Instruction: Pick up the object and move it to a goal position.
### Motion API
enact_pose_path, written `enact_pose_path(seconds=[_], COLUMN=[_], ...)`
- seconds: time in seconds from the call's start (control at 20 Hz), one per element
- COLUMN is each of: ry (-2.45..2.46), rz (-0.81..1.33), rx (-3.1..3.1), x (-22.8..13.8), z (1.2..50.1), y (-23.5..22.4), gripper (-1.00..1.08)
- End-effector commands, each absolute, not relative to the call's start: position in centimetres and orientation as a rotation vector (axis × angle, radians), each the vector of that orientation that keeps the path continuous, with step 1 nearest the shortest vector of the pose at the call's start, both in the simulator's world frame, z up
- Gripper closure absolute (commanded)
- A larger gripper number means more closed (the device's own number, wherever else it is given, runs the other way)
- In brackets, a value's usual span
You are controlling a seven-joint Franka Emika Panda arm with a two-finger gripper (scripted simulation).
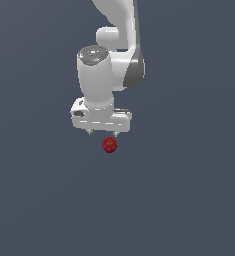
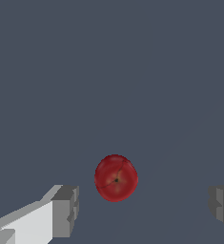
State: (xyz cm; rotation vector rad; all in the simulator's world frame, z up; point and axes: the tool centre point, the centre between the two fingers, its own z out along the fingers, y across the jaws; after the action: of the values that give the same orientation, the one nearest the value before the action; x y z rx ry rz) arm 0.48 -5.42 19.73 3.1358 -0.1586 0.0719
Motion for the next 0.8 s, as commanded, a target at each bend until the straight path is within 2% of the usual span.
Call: enact_pose_path(seconds=[0.0,0.75], ry=[-0.129,0.355], rz=[0.069,0.03], rx=[3.136,3.112], x=[0.4,-1.6], z=[19.4,14.2], y=[-5.4,-4.7], gripper=[-0.92,-0.92])
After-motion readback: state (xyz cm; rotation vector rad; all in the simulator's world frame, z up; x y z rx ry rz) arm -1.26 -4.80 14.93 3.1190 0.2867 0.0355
